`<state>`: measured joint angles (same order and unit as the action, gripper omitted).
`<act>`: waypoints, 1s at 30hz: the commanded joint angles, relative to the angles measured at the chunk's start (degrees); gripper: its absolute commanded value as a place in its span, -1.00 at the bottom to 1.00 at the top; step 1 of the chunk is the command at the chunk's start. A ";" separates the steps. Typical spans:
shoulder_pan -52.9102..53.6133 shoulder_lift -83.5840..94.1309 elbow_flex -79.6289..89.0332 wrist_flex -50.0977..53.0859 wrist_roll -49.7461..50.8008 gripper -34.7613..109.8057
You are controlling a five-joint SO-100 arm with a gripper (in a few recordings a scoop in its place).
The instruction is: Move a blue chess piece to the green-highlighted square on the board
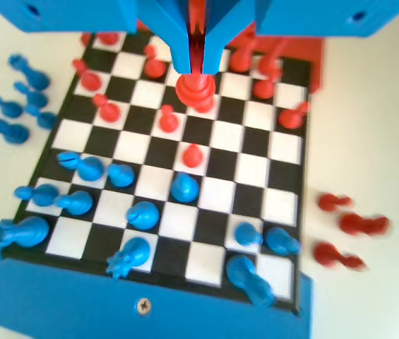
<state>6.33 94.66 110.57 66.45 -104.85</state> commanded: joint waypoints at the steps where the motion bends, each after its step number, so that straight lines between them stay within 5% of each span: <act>1: 7.47 4.22 -5.10 2.02 0.44 -0.51; 13: 26.81 -10.90 -13.01 2.46 -6.33 -0.51; 30: 35.24 -28.92 -30.94 2.99 -6.50 -0.51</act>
<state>39.73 65.39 84.64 68.55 -110.65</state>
